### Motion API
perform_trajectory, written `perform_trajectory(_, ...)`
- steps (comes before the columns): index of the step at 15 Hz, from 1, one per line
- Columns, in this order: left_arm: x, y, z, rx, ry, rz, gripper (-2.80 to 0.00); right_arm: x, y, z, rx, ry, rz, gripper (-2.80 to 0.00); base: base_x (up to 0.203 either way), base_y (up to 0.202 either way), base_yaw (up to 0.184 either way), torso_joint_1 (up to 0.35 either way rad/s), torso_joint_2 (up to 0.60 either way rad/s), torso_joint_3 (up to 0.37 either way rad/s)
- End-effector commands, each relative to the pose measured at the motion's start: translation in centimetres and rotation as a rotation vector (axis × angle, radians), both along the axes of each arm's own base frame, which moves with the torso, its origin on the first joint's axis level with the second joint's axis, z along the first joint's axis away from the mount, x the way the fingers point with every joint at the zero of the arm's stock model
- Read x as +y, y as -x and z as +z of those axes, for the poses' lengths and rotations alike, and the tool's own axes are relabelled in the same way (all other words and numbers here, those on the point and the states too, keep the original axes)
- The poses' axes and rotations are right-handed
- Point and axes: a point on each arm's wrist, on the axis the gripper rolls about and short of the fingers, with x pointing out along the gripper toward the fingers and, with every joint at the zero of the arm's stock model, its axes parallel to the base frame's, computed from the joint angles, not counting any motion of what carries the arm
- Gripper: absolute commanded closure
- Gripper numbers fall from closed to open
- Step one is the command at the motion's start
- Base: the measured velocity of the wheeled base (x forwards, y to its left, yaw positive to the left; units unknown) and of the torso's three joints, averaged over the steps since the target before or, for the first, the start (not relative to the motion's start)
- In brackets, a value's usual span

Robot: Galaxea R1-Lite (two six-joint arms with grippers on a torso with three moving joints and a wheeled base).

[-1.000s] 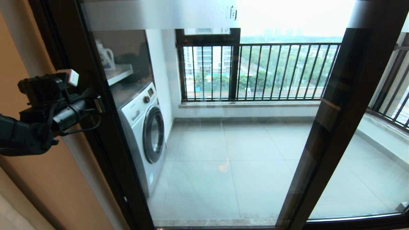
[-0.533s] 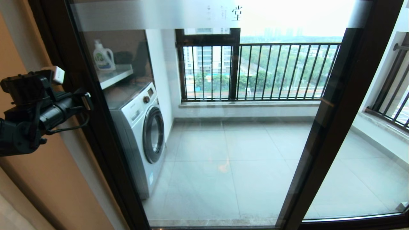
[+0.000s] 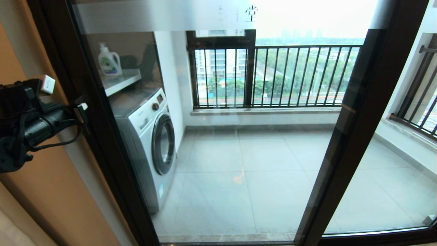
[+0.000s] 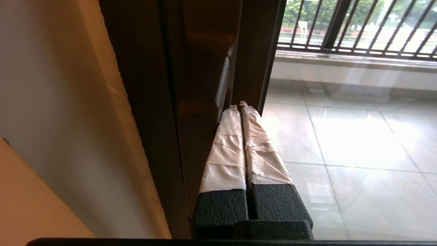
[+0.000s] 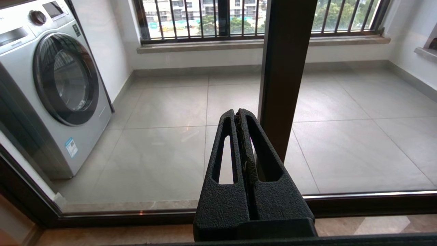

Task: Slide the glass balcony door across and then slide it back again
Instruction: Close the slid door

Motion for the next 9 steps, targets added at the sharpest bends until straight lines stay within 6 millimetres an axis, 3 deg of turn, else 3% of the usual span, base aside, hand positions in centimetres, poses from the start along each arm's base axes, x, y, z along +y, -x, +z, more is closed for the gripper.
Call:
perform_trajectory(1, 1.3, 1.0, -0.2, -0.007, 0.0, 0.029, 0.0, 0.0, -0.1, -0.2, 0.01, 0.001, 0.001, 0.0, 0.0, 0.0, 0.0, 0.0, 0.0, 0.0)
perform_trajectory(5, 2.6, 1.9, -0.7, -0.063, 0.018, 0.041, 0.0, 0.0, -0.1, -0.2, 0.01, 0.0, 0.001, 0.0, 0.0, 0.0, 0.0, 0.0, 0.0, 0.0)
perform_trajectory(7, 4.5, 2.6, 0.9, -0.129, 0.027, 0.012, 0.0, 0.0, -0.1, -0.2, 0.01, 0.001, 0.001, 0.0, 0.0, 0.0, 0.0, 0.0, 0.0, 0.0)
perform_trajectory(9, 5.2, 4.3, 2.6, -0.151, 0.013, -0.039, 0.0, 0.0, -0.1, -0.2, 0.01, 0.001, 0.001, 0.0, 0.0, 0.0, 0.0, 0.0, 0.0, 0.0)
